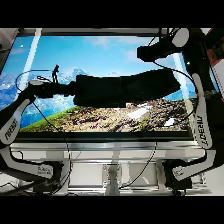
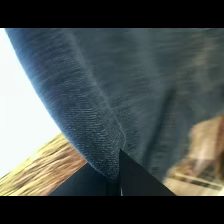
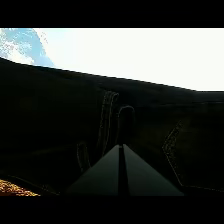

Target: Fold the clothes and pants, and hang the long-sleeved shirts on hangers.

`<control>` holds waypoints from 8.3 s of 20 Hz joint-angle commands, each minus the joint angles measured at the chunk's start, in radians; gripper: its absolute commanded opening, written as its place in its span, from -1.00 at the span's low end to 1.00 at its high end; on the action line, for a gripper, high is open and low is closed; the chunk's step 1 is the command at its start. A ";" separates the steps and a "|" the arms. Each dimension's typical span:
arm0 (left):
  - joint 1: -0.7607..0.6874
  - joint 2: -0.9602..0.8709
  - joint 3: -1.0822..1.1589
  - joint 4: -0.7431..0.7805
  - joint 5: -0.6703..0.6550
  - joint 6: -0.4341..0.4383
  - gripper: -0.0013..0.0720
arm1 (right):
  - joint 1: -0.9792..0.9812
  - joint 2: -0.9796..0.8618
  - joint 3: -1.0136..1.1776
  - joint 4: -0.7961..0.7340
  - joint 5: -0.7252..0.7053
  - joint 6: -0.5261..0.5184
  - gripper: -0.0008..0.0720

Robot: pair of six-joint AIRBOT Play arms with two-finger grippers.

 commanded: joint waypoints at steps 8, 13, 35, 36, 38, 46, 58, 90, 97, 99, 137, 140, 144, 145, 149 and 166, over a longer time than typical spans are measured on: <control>-0.016 0.309 0.200 0.066 -0.061 -0.176 -0.89 | 0.064 -0.308 0.000 0.451 -0.113 0.010 -0.91; -0.040 0.309 0.200 0.069 -0.051 -0.178 -0.89 | 0.280 -0.420 0.000 0.467 -0.258 0.150 -0.91; -0.559 -0.001 0.200 -0.093 0.548 -0.173 -0.89 | -0.010 -0.144 0.027 -0.060 0.061 0.233 -0.91; -0.600 -0.025 0.200 -0.115 0.608 -0.174 -0.89 | -0.025 -0.124 0.027 -0.061 0.061 0.220 -0.91; -0.660 -0.055 0.202 -0.126 0.677 -0.174 -0.52 | -0.047 -0.103 0.027 -0.064 0.061 0.208 -0.91; -0.595 0.031 0.247 -0.108 0.536 -0.047 0.73 | -0.084 -0.100 0.027 -0.026 0.071 0.023 -0.91; -0.367 0.085 0.244 -0.019 0.274 -0.038 0.72 | -0.029 -0.287 0.027 0.246 -0.042 -0.157 0.77; -0.362 0.085 0.243 0.040 0.237 -0.039 0.72 | -0.174 -0.523 0.027 0.690 0.235 -0.171 0.73; -0.348 0.085 0.243 0.069 0.229 -0.031 -0.06 | -0.080 -0.537 0.034 0.678 0.166 -0.157 -0.91; -0.320 0.093 0.243 0.117 0.200 -0.026 -0.88 | -0.094 -0.513 0.055 0.677 0.151 -0.157 -0.91; 0.107 0.552 0.243 0.235 0.065 -0.026 -0.89 | -1.458 0.128 0.044 -0.095 0.614 -0.017 0.67; 0.107 0.552 0.243 0.234 0.065 -0.027 -0.88 | -1.458 0.128 0.044 -0.095 0.614 -0.019 0.65; 0.107 0.552 0.243 0.234 0.065 -0.026 -0.88 | -1.458 0.128 0.044 -0.025 0.612 -0.021 -0.19; 0.107 0.552 0.243 0.234 0.065 -0.027 -0.88 | -1.455 0.129 0.044 0.030 0.613 -0.020 -0.39; 0.107 0.552 0.243 0.234 0.065 -0.027 -0.88 | -1.369 0.147 0.069 0.266 0.619 -0.016 -0.91; 0.107 0.552 0.243 0.234 0.066 -0.027 -0.88 | -0.251 0.455 0.084 -0.298 0.605 -0.104 -0.91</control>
